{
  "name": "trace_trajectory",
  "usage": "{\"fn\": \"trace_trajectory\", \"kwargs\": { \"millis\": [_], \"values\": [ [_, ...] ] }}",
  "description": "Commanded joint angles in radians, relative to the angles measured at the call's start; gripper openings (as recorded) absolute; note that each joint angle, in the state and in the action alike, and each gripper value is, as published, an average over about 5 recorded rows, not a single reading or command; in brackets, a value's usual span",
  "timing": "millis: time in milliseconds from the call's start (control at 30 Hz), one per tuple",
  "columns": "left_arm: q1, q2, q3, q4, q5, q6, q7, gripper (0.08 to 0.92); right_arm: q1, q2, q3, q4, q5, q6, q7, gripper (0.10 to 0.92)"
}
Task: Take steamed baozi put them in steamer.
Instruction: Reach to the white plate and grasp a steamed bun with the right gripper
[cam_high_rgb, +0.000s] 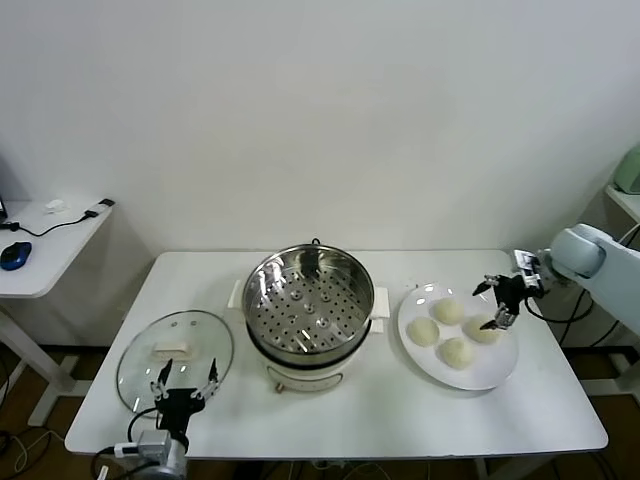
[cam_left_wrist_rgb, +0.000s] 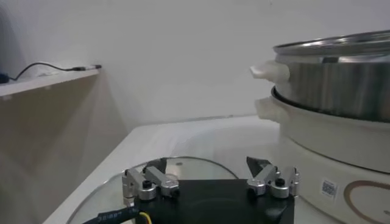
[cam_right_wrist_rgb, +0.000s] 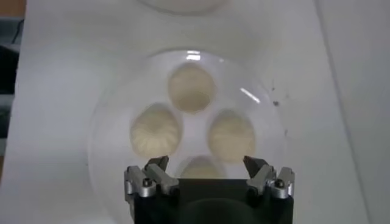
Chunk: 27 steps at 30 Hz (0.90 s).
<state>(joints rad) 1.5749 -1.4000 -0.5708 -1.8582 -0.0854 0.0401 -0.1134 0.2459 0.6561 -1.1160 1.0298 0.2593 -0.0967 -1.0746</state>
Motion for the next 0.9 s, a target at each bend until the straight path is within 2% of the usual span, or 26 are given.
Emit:
{"fn": "trace_trajectory", "kwargs": {
  "millis": [33,533,900],
  "values": [
    [-0.003,0.0,-0.002,0.012,-0.004,-0.003,-0.001,0.823,0.072,0.151,-0.132,-0.128,-0.035,-0.063,0.01,0.823],
    [-0.003,-0.004,0.003,0.025,-0.003,-0.014,-0.002,0.823,-0.032,0.289,-0.017,-0.34,-0.126,0.057,-0.004,0.823],
    [-0.001,-0.002,-0.001,0.036,-0.003,-0.022,-0.002,0.823,-0.094,0.361,0.053,-0.446,-0.16,0.081,-0.003,0.823]
  ]
}}
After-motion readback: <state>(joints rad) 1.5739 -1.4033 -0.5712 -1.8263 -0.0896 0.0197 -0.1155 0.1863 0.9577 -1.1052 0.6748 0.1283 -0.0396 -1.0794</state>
